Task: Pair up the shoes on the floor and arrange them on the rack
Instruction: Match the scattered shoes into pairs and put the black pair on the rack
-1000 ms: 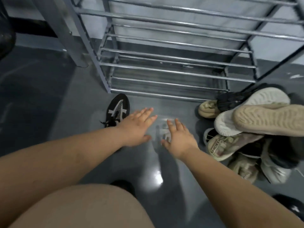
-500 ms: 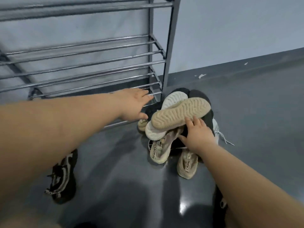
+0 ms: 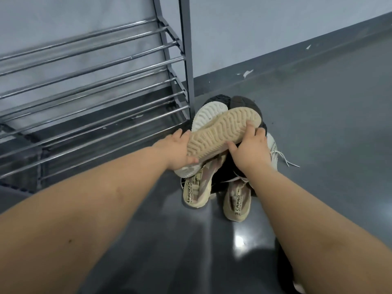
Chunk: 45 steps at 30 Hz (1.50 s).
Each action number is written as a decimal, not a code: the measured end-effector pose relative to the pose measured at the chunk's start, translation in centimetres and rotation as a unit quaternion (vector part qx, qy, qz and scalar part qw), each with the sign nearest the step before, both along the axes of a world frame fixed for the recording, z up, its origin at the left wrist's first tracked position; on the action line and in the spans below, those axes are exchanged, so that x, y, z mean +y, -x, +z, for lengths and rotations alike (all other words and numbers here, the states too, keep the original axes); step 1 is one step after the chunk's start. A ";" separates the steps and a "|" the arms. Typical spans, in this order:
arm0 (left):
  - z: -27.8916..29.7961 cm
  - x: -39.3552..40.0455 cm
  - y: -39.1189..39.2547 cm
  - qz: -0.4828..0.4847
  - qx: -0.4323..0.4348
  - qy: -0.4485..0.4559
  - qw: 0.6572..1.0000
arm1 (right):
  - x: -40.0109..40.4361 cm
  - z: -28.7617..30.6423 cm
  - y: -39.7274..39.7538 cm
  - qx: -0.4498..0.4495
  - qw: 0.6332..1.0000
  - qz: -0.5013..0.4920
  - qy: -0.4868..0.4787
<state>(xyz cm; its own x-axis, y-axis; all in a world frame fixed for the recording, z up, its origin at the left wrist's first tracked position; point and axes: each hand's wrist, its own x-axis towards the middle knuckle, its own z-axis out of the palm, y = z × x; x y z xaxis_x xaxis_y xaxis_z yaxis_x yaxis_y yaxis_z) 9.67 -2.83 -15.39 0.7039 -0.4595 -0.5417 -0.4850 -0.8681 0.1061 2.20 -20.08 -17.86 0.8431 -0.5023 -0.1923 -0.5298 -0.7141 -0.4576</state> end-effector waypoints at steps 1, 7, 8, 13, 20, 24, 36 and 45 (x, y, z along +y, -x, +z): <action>-0.4 -0.3 -0.2 0.006 0.010 0.002 1.000 | -0.3 0.0 -0.4 -0.007 1.000 -0.011 -0.008; -2.1 -2.0 -0.7 0.032 0.022 0.042 0.998 | -1.4 -0.8 -1.9 0.001 0.997 -0.049 -0.052; -2.3 -2.2 -0.7 0.035 0.015 0.045 0.998 | -1.4 -0.8 -2.1 -0.001 0.997 -0.054 -0.061; -2.3 -2.1 -1.1 0.043 -0.010 0.044 0.998 | -1.6 -0.4 -2.5 -0.029 0.989 -0.074 -0.124; 0.7 -0.3 0.0 0.050 -0.023 0.059 0.997 | -0.5 1.3 -0.7 -0.059 0.988 -0.047 -0.137; 3.2 1.8 2.4 0.049 -0.047 0.054 0.996 | 1.8 2.4 1.8 -0.076 0.989 -0.016 -0.129; 14.1 9.5 10.4 0.012 -0.208 0.054 0.976 | 7.3 11.9 6.9 -0.046 0.987 0.072 -0.133; 16.4 9.7 13.5 0.038 -0.292 0.149 0.944 | 7.0 18.2 7.4 -0.155 0.873 -0.159 -0.435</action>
<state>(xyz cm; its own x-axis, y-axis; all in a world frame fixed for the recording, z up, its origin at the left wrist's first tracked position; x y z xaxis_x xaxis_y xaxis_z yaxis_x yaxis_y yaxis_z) -3.85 6.89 1.02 0.8795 -0.4663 0.0950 -0.4738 -0.8765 0.0846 -5.20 -13.08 0.31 0.7670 -0.4971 -0.4057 -0.3929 0.1360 -0.9095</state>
